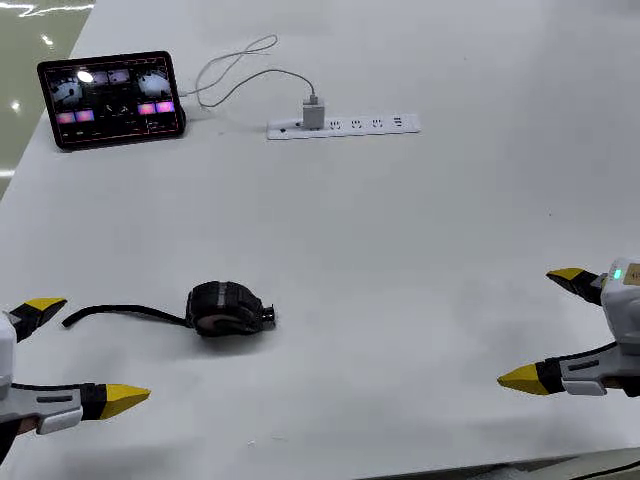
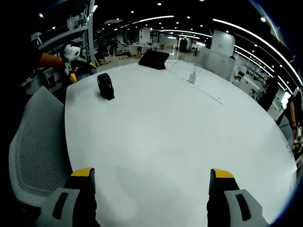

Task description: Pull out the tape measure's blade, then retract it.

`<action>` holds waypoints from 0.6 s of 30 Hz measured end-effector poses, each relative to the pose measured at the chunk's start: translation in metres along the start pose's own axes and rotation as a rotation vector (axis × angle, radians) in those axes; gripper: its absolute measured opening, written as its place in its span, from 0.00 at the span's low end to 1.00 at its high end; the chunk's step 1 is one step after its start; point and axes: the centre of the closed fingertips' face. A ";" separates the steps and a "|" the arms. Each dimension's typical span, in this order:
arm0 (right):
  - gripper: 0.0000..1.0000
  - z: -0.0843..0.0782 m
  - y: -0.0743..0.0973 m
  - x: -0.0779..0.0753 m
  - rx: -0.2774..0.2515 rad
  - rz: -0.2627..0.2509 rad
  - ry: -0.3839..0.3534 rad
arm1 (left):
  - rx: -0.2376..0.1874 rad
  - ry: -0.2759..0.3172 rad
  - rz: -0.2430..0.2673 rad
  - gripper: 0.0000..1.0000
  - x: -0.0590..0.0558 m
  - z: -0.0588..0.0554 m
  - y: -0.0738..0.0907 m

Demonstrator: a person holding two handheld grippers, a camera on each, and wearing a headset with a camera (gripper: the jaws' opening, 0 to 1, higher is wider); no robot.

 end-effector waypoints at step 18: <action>0.99 0.037 -0.018 -0.001 -0.025 0.050 0.096 | 0.009 -0.106 -0.102 0.99 0.003 0.029 -0.019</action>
Point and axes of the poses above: the centre of the closed fingertips' face, and the gripper's own axes: y roughly backward along the fingers, x roughly to its left, z roughly out of its top, and after that the axes turned 6 degrees about -y, right-handed
